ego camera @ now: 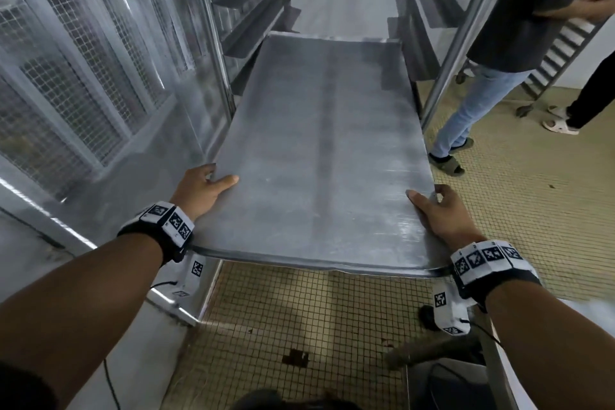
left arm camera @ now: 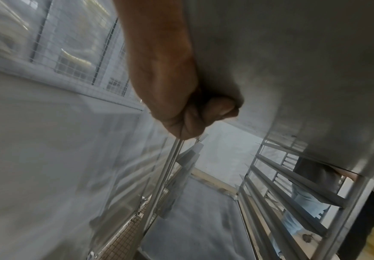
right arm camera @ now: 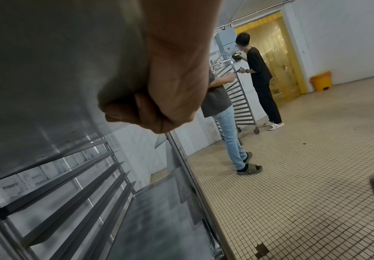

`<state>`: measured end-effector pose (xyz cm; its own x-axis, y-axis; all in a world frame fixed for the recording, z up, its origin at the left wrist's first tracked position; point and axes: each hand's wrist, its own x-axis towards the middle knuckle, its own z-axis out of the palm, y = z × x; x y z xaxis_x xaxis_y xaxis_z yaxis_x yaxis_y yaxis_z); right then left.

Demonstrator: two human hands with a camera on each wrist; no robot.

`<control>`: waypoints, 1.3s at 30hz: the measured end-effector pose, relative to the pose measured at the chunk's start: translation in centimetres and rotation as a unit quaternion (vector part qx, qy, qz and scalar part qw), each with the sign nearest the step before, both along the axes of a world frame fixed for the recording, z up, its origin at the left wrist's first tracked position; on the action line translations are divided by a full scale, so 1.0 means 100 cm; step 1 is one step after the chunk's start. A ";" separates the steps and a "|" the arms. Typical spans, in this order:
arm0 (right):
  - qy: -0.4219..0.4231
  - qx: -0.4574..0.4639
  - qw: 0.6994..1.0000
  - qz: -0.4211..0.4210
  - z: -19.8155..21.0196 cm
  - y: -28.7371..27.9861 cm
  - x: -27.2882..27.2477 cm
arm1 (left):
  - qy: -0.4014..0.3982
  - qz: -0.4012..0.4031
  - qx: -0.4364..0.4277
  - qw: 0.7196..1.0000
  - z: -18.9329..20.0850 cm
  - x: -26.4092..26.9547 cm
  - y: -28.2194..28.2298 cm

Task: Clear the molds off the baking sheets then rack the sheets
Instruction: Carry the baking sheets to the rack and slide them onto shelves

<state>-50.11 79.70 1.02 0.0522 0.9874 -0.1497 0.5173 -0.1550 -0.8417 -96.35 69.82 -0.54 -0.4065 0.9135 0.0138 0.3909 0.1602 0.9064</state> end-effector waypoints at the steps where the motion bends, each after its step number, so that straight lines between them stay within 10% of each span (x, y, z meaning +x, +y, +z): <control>1: -0.004 0.003 1.000 0.001 0.001 0.006 -0.001 | 0.002 -0.001 0.000 1.000 0.001 -0.001 0.006; 39: -0.032 -0.006 0.999 -0.035 0.027 0.153 -0.065 | -0.006 -0.055 -0.016 0.998 0.035 -0.059 0.187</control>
